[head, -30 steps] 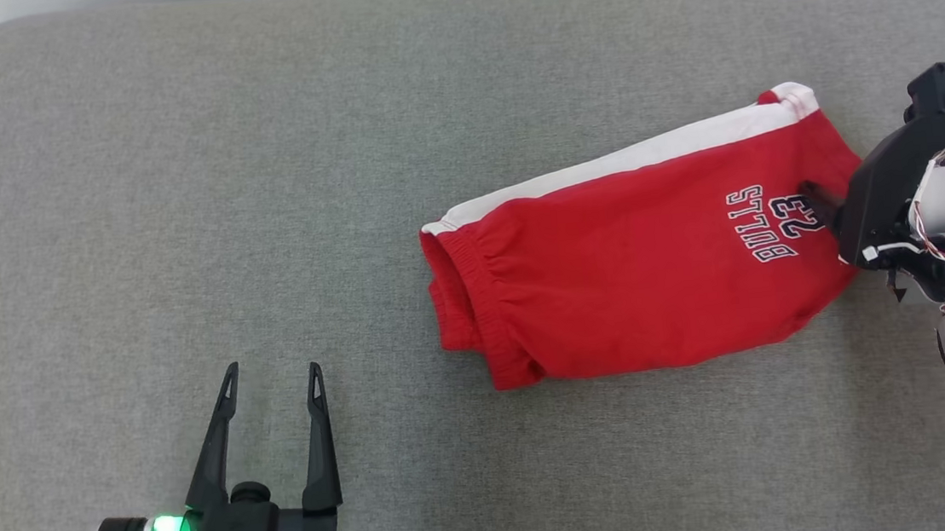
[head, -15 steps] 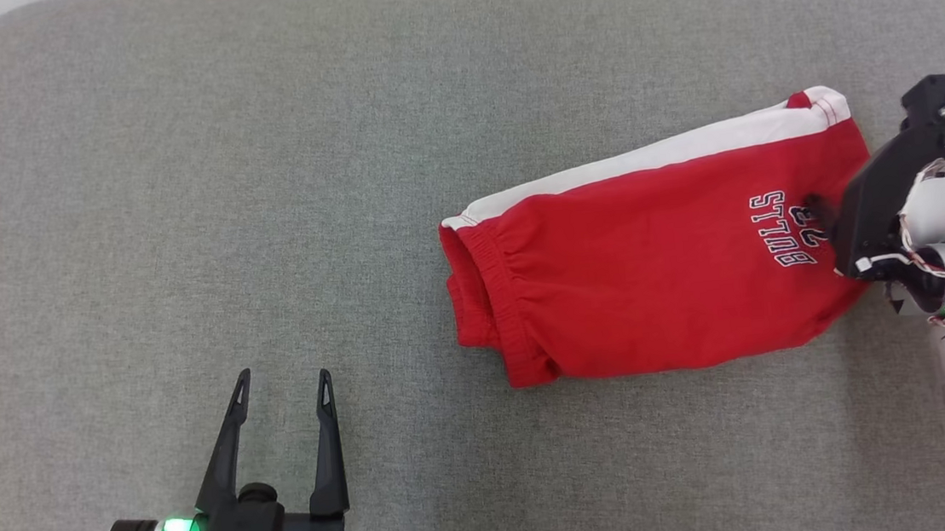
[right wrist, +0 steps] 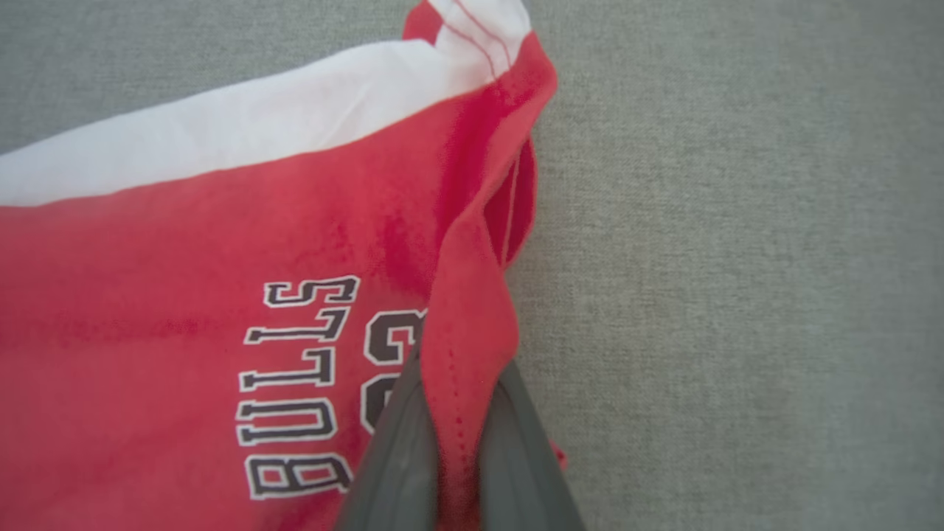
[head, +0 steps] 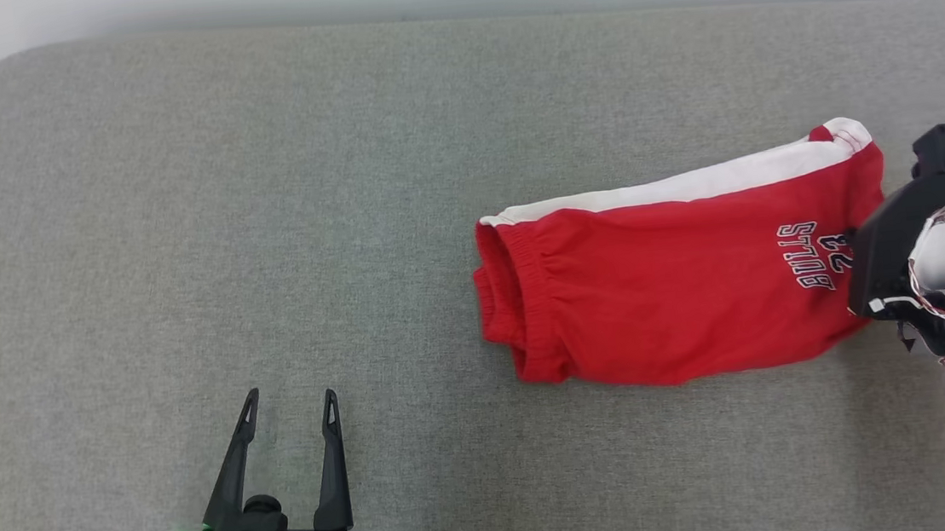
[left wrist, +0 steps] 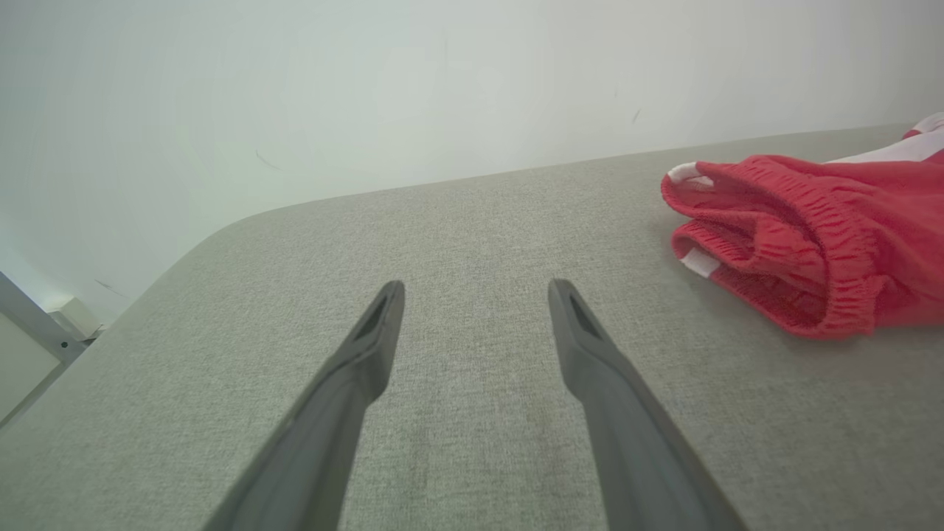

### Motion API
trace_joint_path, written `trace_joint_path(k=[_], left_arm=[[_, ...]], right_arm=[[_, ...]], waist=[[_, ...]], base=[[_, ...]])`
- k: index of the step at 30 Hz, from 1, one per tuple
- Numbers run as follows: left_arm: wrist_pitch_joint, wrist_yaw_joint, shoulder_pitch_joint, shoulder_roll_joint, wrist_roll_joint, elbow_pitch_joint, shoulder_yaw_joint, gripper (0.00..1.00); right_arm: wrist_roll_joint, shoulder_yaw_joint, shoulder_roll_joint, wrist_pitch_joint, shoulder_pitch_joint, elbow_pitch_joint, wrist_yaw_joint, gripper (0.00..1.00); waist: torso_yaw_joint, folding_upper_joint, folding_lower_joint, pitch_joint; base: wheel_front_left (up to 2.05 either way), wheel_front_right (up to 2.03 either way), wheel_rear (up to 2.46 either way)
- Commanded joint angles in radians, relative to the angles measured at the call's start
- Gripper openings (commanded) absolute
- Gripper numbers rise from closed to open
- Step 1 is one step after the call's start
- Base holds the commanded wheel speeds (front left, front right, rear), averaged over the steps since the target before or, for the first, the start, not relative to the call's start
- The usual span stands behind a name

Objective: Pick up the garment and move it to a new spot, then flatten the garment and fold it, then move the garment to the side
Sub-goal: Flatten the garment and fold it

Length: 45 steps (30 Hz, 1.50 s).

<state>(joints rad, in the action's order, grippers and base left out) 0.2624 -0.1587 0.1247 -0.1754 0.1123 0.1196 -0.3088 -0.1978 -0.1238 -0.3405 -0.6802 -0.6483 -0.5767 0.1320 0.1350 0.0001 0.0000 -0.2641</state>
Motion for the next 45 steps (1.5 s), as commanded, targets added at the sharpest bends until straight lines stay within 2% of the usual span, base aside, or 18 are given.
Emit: trace_joint_path(k=[1, 12, 17, 20, 23, 31, 40, 45], left_arm=[[0.002, -0.001, -0.016, 0.003, -0.006, 0.004, 0.007, 1.00], [0.003, 0.014, -0.037, 0.015, -0.005, 0.017, 0.015, 1.00], [0.002, 0.024, -0.043, 0.026, 0.002, 0.033, 0.017, 1.00], [0.003, 0.026, -0.048, 0.030, 0.003, 0.041, 0.019, 1.00], [0.003, 0.033, -0.053, 0.034, 0.005, 0.048, 0.022, 1.00], [0.002, 0.046, -0.058, 0.042, 0.006, 0.059, 0.025, 1.00], [0.003, 0.050, -0.063, 0.053, 0.007, 0.064, 0.040, 1.00], [0.003, 0.057, -0.057, 0.063, 0.003, 0.068, 0.041, 1.00]], right_arm=[[0.025, -0.020, -0.003, 0.020, 0.019, 0.014, -0.003, 0.00], [0.123, -0.124, -0.036, 0.075, 0.095, 0.103, -0.003, 0.00], [0.149, -0.154, -0.022, 0.058, 0.138, 0.165, -0.003, 0.00], [0.141, -0.137, 0.003, 0.047, 0.154, 0.207, -0.003, 0.00], [0.099, -0.105, 0.034, 0.028, 0.161, 0.245, -0.003, 0.00], [0.055, 0.034, 0.066, -0.010, 0.144, 0.289, -0.003, 0.00], [-0.003, 0.258, 0.124, -0.041, 0.080, 0.245, -0.003, 0.00], [-0.030, 0.335, 0.132, -0.037, 0.064, 0.202, -0.003, 0.00]], waist=[[-0.018, -0.0001, 0.0000, 0.021], [-0.058, -0.0001, 0.0000, 0.076], [-0.065, -0.0001, 0.0000, 0.099], [-0.067, -0.0001, 0.0000, 0.110], [-0.065, -0.0001, 0.0000, 0.119], [-0.040, -0.0001, 0.0000, 0.131], [-0.015, -0.0001, 0.0000, 0.127], [-0.003, -0.0001, 0.0000, 0.125]], base=[[0.00, 0.00, 0.00], [0.00, 0.00, 0.00], [0.00, 0.00, 0.00], [0.00, 0.00, 0.00], [0.00, 0.00, 0.00], [0.00, 0.00, 0.00], [0.00, 0.00, 0.00], [0.00, 0.00, 0.00]])
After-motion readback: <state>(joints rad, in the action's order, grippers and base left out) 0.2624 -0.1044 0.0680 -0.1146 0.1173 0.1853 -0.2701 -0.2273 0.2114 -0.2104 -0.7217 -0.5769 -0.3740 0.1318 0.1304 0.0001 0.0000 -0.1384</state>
